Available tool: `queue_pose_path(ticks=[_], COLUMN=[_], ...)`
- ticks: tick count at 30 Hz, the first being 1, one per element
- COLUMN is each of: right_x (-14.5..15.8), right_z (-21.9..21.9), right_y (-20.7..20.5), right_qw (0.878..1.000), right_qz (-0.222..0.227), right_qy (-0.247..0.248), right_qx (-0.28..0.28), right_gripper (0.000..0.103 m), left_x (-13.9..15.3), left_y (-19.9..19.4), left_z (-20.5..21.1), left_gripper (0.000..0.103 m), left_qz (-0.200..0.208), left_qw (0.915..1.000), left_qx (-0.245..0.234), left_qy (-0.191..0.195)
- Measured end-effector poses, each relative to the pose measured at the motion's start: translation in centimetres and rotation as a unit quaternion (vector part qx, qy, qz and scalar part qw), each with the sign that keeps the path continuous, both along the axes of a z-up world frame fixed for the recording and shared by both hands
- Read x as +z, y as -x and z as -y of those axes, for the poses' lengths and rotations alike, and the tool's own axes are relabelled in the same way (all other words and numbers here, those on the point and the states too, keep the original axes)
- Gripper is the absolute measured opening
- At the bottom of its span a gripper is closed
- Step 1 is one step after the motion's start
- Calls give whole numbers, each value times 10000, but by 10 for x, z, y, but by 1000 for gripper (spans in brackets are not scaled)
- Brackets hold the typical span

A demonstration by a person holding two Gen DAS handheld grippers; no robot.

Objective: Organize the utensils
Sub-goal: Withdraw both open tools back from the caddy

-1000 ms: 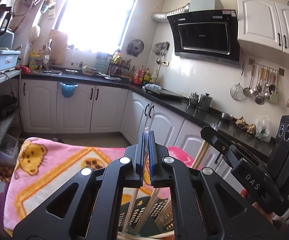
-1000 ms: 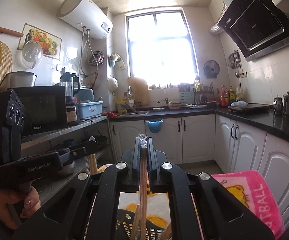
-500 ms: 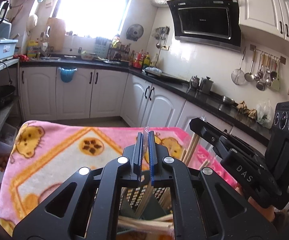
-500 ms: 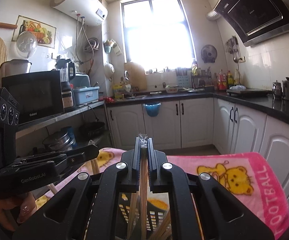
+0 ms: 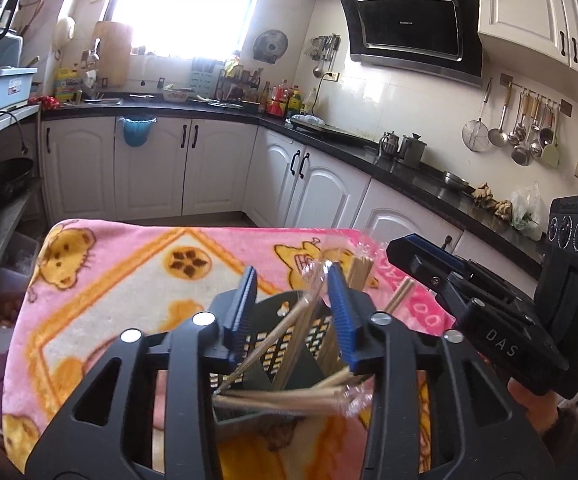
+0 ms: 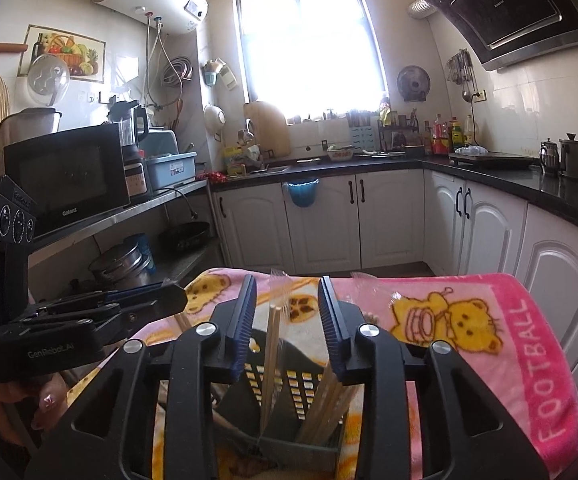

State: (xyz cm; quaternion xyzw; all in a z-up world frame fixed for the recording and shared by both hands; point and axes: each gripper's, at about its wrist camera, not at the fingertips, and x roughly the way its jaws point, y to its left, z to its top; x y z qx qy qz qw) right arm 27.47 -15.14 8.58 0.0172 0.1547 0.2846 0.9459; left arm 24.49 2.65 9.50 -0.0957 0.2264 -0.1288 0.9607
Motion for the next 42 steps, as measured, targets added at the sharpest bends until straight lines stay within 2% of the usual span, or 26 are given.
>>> queue_pose_path(ticks=[4,10,15,25,28,36,42], right_x=[1,-2,-8,-24,-31,-57,-73], right_z=[8,19,30,45,47,49,50], right_y=[10,31,49,76,82,97,104], right_qw=[10000,9998,9995,9987,9984,9968,9958], right_qz=[-73,-164,-267,-431,-480,-644,-724], right_qy=[5,62,65,169,202,367,471], right_qx=[-29,-74,-125,-205,-226,-288,-313], right_gripper=[40,49,57,67,70,81,86], left_x=[1,-1,-4,-17,-23,-49,-67], left_y=[13,34,51,80,86,98,105], left_z=[-1,-2,-3,-4,-3,-2,0], left_gripper=[48,62,72,89,92,92,92], left_qz=[-34,-70,-77,-139,-176,-258,-268], left_qw=[10000,9998,9997,9998,9997,9994,9993], left_qx=[-45,-89,-67,37,41,-2,72], left_qy=[60,158,200,150,149,227,261])
